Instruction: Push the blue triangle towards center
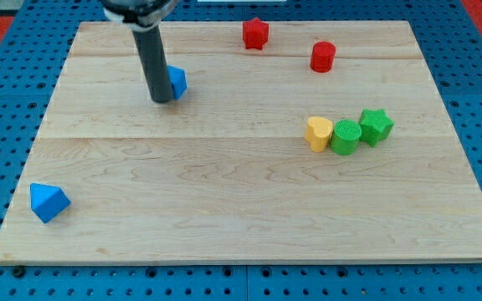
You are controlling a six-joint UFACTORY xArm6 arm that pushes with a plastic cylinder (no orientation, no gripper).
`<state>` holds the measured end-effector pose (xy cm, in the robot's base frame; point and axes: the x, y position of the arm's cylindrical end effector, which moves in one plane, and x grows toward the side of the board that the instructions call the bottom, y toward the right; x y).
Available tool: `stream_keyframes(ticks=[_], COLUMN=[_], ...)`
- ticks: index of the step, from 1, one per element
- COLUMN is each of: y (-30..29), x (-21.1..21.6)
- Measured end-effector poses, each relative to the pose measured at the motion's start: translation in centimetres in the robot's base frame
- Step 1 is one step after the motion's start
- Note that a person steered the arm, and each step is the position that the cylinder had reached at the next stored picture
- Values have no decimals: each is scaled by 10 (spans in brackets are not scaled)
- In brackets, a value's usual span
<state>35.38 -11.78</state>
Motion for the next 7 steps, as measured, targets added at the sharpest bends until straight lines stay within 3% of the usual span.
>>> stream_keyframes(ticks=[2, 3, 4, 5, 6, 7], y=[32, 86, 86, 70, -14, -129], x=[-74, -89, -8, 128, 219, 244])
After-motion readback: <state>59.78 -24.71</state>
